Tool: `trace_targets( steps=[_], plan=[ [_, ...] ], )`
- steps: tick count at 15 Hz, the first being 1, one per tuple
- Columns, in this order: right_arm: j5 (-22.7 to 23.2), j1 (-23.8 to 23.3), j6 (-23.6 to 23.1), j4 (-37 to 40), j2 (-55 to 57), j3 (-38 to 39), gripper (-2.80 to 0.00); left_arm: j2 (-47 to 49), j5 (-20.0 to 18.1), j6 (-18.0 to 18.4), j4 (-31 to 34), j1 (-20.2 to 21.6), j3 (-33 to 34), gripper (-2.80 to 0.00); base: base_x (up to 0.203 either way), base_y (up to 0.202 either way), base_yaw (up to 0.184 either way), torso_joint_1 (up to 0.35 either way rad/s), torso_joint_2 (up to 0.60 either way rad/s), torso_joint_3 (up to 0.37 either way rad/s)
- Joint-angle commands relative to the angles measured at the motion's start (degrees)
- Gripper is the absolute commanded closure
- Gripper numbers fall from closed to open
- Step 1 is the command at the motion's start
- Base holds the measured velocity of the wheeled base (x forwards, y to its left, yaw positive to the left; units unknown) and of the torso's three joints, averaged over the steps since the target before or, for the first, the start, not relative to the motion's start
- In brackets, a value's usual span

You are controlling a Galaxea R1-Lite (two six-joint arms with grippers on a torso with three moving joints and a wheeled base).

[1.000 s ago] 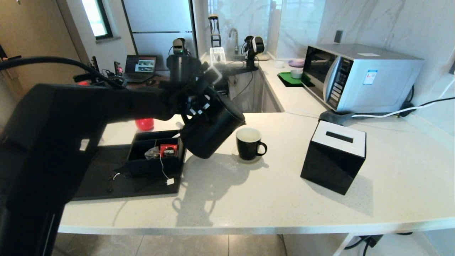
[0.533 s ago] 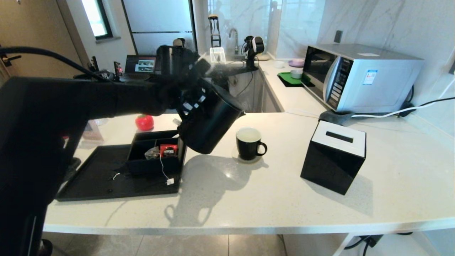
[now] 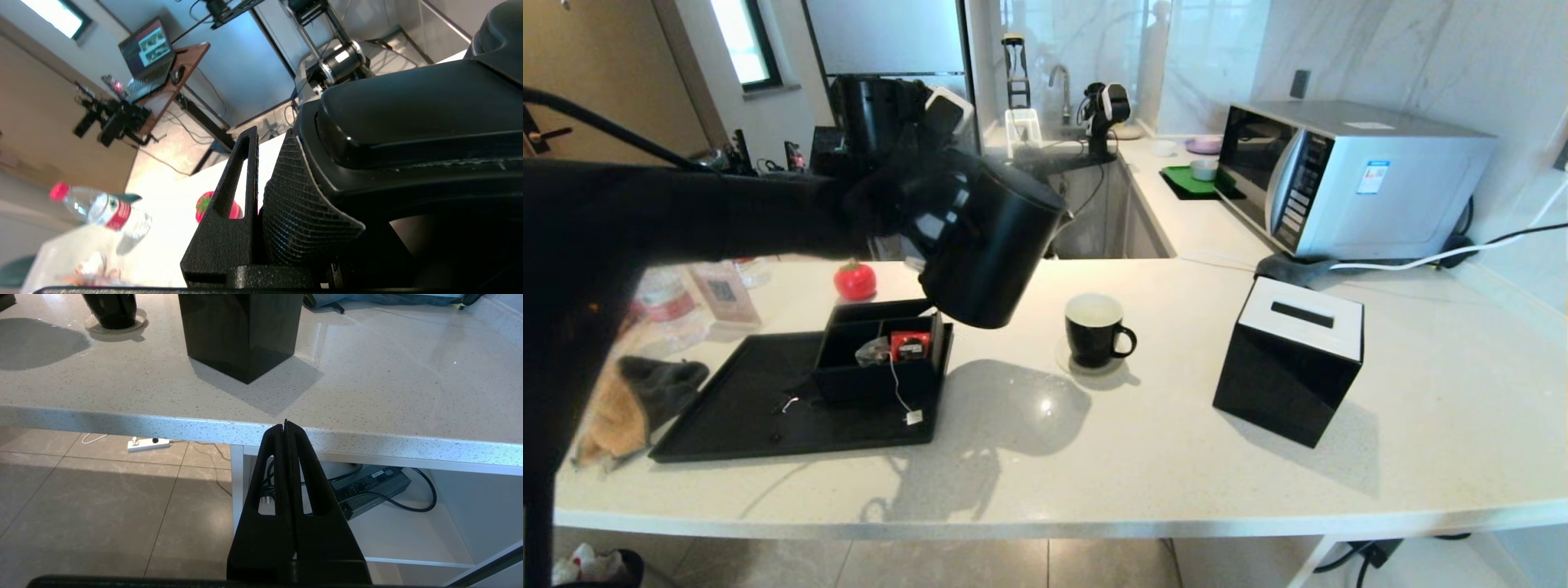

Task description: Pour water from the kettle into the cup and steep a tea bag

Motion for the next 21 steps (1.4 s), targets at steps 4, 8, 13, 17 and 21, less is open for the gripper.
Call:
trace_targets(
  steps=[4,8,13,17,21],
  plan=[
    [0.02,0.02,-0.03,0.02,0.07,-0.02,0.00,-10.40,0.11,-3.95,-6.87,4.15,11.93,0.00,0.000,0.000,0.000,0.000,0.00,0.000],
    [0.02,0.02,-0.03,0.02,0.07,-0.02,0.00,-19.70,-0.13,-8.26,-10.64,10.23,23.82,0.00,0.000,0.000,0.000,0.000,0.00,0.000],
    [0.02,0.04,-0.03,0.02,0.07,-0.02,0.00,-30.82,-1.79,-14.69,-12.18,18.83,38.29,0.00,0.000,0.000,0.000,0.000,0.00,0.000],
    [0.04,0.02,-0.03,0.02,0.07,-0.02,0.00,-38.59,-3.93,-19.18,-12.25,26.86,47.97,0.00,0.000,0.000,0.000,0.000,0.00,0.000],
    [0.02,0.02,-0.03,0.02,0.07,-0.02,0.00,-43.12,-9.61,-20.23,-12.26,36.06,54.46,0.00,0.000,0.000,0.000,0.000,0.00,0.000]
  ],
)
